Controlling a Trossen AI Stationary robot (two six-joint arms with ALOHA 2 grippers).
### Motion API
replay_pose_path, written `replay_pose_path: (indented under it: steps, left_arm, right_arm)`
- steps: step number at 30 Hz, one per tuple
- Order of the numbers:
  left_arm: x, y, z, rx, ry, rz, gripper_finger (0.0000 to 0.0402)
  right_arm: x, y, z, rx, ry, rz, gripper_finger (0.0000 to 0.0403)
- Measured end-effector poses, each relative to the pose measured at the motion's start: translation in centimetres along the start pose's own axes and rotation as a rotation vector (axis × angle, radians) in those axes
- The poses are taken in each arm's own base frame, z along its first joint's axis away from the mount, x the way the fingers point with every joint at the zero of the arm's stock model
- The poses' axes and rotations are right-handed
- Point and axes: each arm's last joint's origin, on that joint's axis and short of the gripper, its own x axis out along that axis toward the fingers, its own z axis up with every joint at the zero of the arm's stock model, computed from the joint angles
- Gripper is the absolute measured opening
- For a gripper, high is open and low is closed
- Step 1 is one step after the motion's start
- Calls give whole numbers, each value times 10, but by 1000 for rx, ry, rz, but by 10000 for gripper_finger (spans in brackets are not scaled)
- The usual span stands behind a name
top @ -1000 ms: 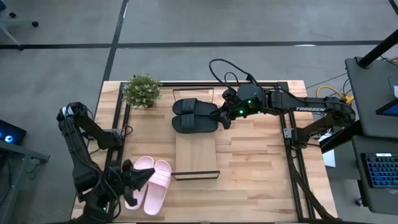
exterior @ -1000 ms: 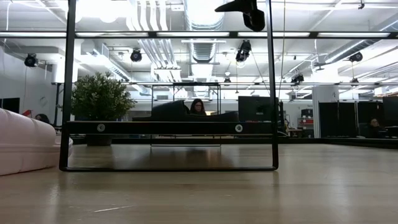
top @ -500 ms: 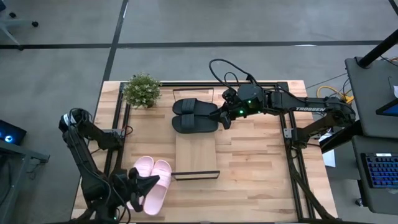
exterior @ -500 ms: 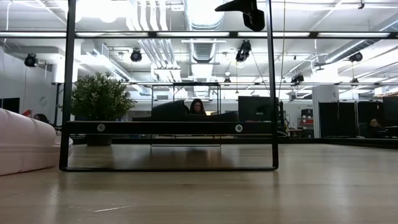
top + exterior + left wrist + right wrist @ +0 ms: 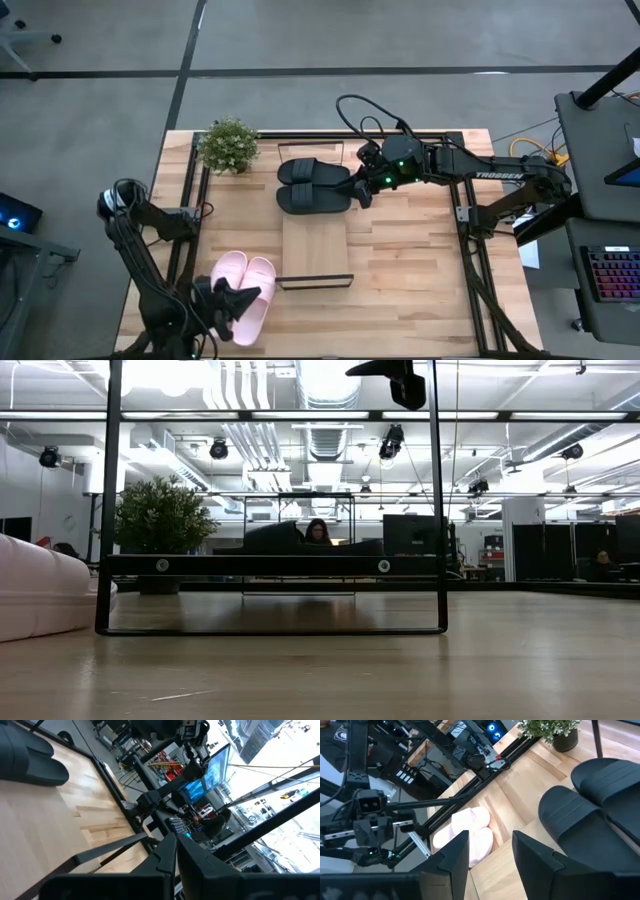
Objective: Pick and place slides into the shelf
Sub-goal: Put the right pink slide on the shelf
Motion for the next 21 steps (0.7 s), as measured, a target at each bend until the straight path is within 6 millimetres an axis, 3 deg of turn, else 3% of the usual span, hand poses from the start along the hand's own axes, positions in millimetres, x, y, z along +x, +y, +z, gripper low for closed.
replay_pose_path:
  steps: [14, 21]
  left_arm:
    - [-1, 26, -48, -66, 4, 0, 0]
    - [-4, 29, -46, -9, 12, -5, 0]
  right_arm:
    - [0, 1, -1, 4, 28, 34, 141]
    - [-1, 1, -1, 3, 29, 38, 141]
